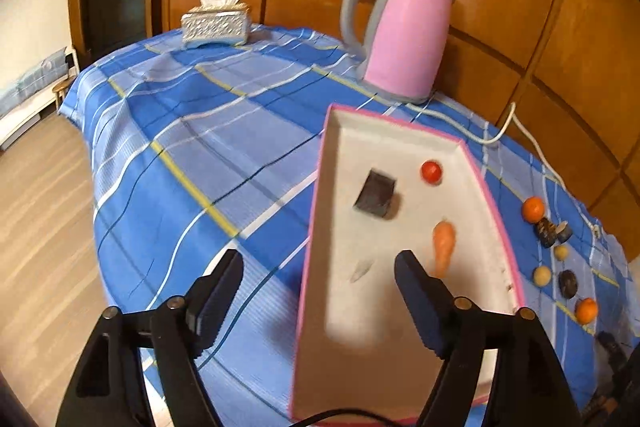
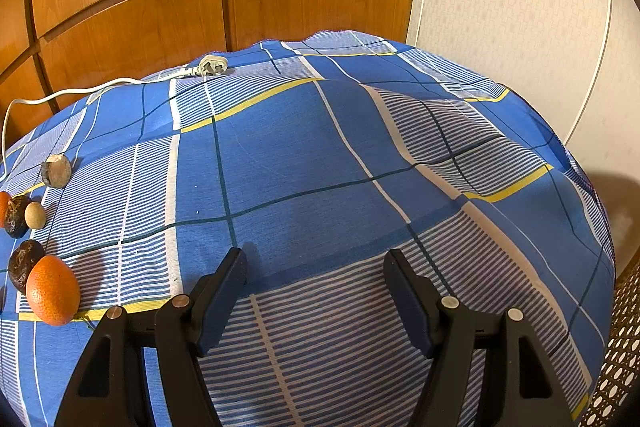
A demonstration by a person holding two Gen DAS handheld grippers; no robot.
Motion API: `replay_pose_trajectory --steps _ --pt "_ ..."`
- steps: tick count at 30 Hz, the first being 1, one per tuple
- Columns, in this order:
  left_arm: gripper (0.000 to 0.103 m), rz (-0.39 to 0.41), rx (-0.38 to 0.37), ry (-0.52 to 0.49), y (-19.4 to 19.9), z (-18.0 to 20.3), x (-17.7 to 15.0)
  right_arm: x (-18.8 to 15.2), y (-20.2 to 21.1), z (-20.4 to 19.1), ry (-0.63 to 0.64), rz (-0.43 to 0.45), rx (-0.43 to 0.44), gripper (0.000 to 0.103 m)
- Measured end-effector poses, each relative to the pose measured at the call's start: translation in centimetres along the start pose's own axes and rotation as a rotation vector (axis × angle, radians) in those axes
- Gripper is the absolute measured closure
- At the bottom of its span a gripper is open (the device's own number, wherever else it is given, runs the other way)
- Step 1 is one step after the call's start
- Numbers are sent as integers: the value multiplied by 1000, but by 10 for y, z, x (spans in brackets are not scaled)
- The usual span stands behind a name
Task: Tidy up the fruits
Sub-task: 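Grasp the orange with the right gripper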
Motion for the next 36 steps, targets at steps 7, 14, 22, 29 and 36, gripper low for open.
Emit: replay_pose_trajectory --steps 7,14,22,29,36 --pt "20 -13 9 18 -10 -5 -12 -1 0 -1 1 -1 -2 31" --pt "17 -26 -4 16 -15 -5 -19 0 3 -5 16 -35 12 31" --pt "17 -22 -16 29 -13 -8 -16 7 32 -38 87 -45 246 31" --pt "17 77 9 84 23 -33 7 -1 52 -97 257 -55 386 31" --pt "16 133 84 129 43 -67 10 -7 41 -129 356 -88 406 37"
Point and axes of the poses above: each gripper's, at about its wrist camera, not at the fingertips, and y roughly against the way its jaws point, z to its right, x to its top, the point moved 4 cm from there along -y, roughly the way its jaws point, and after that the axes turned 10 degrees about -z, right-handed, at the moved point
